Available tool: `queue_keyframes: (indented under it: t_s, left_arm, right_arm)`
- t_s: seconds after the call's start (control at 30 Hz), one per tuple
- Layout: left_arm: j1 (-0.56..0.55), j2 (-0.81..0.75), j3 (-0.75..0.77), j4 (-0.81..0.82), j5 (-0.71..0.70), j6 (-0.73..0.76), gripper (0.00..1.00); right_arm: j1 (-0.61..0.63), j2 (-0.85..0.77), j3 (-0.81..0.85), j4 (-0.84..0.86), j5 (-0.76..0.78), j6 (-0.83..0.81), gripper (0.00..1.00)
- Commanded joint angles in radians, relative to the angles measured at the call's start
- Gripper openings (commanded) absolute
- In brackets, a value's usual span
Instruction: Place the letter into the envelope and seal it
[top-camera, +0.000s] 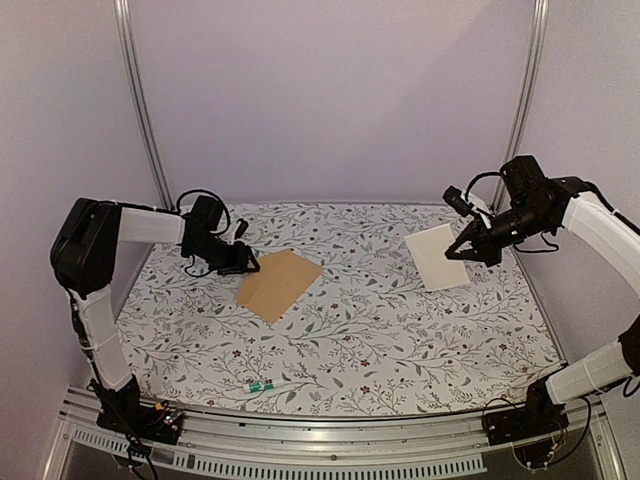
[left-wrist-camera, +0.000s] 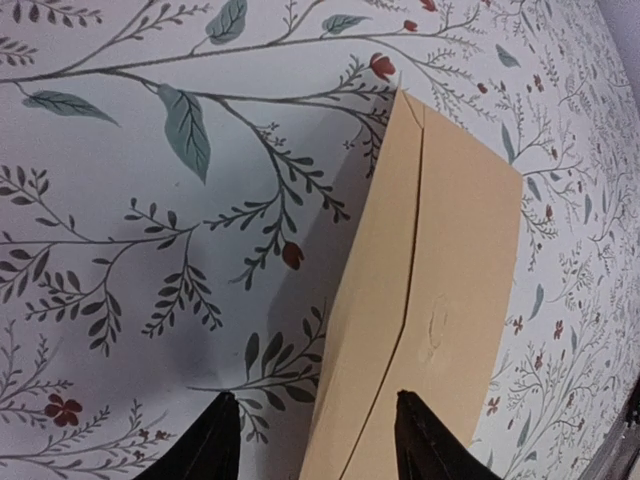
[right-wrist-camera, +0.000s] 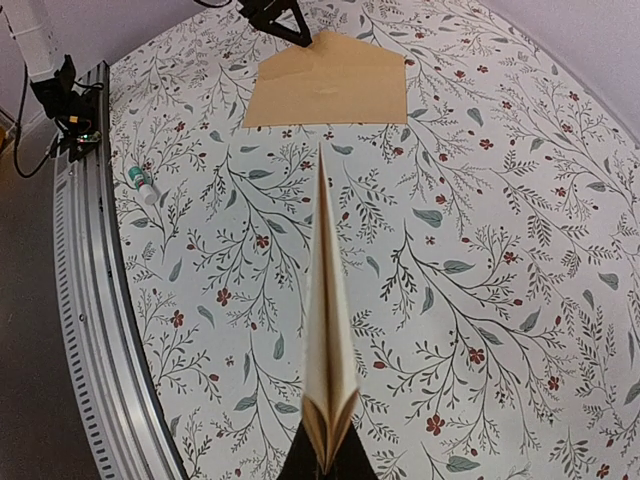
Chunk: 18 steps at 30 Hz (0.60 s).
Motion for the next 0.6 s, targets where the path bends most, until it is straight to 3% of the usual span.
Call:
queue_keyframes:
  t_s: [0.0,0.27,0.57]
  left_arm:
    - [0.009,0.051,0.058,-0.002,0.059,0.03,0.5]
    - [0.01,0.117,0.103,0.005,0.105,0.03,0.33]
    - [0.007,0.146,0.156,-0.012,0.171,0.07,0.0]
  right_arm:
    - [-0.001,0.001,-0.006,-0.01,0.0,-0.001,0.0]
    - [-0.001,0.006,-0.009,-0.007,0.009,0.001,0.0]
    - [-0.001,0.006,-0.01,-0.006,0.031,-0.006,0.0]
